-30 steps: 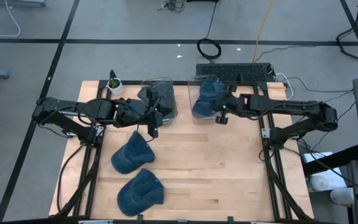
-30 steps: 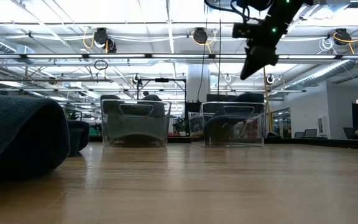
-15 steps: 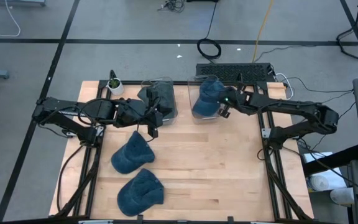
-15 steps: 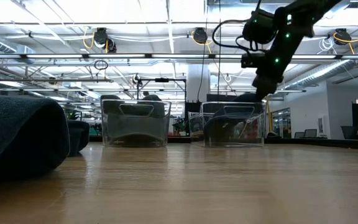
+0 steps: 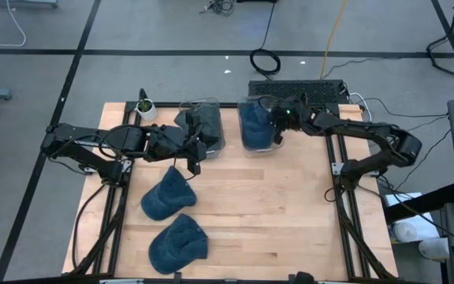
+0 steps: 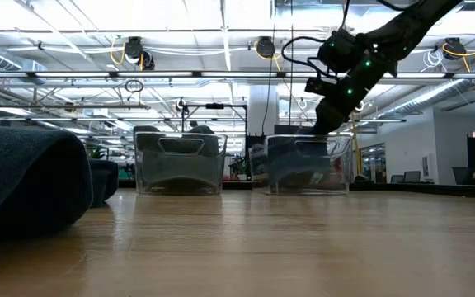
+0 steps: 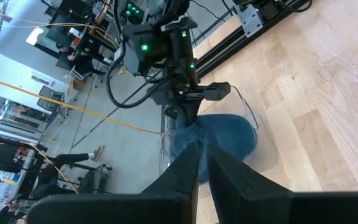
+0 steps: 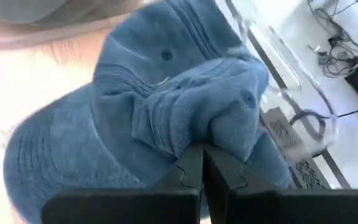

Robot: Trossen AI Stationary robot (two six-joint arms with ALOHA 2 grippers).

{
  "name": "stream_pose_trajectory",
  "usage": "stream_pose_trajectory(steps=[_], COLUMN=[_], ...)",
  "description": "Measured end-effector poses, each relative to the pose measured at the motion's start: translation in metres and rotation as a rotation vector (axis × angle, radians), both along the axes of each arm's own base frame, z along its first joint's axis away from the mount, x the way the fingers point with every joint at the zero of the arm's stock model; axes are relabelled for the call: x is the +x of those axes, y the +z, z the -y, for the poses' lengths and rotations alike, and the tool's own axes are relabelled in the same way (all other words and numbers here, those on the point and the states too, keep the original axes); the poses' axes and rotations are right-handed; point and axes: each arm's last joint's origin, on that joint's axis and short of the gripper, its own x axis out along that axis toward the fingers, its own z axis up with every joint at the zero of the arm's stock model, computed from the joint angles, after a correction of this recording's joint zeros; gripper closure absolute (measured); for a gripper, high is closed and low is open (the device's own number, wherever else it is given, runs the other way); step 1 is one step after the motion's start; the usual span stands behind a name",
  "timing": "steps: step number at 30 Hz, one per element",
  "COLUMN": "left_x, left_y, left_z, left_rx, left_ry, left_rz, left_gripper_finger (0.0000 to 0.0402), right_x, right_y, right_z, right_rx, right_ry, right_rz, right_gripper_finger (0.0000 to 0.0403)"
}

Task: Pick & Place hat
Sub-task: Put the top blue cap into the right transparent bin

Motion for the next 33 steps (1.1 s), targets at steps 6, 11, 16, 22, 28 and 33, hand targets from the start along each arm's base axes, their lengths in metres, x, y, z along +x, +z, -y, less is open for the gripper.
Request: stream_pose_trajectory(steps=[6, 11, 16, 22, 28, 33], left_x=[0.000, 0.000, 0.000, 0.000, 0.000, 0.000], left_y=[0.000, 0.000, 0.000, 0.000, 0.000, 0.000], left_z=[0.000, 0.000, 0.000, 0.000, 0.000, 0.000], left_rx=[0.000, 0.000, 0.000, 0.000, 0.000, 0.000], left_ry=[0.000, 0.000, 0.000, 0.000, 0.000, -0.001], left_rz=[0.000, 0.000, 0.000, 0.000, 0.000, 0.000], left_gripper_finger=[0.0360, 0.0360, 0.0360, 0.0360, 0.0360, 0.0360], right_x=[-0.003, -0.001, 0.007, 0.016, 0.020, 0.017], right_y=[-0.006, 0.004, 0.016, 0.008, -0.018, -0.041], right_z=[0.000, -0.004, -0.016, -0.020, -0.016, -0.015], right_rx=[-0.028, -0.202, -0.178, -0.034, 0.066, 0.176], right_ry=[-0.034, -0.126, 0.020, 0.134, 0.108, 0.071], right_rz=[-0.097, -0.135, -0.008, 0.070, -0.022, -0.150], right_gripper_finger=[0.0403, 0.0403, 0.0403, 0.0403, 0.0403, 0.0403])
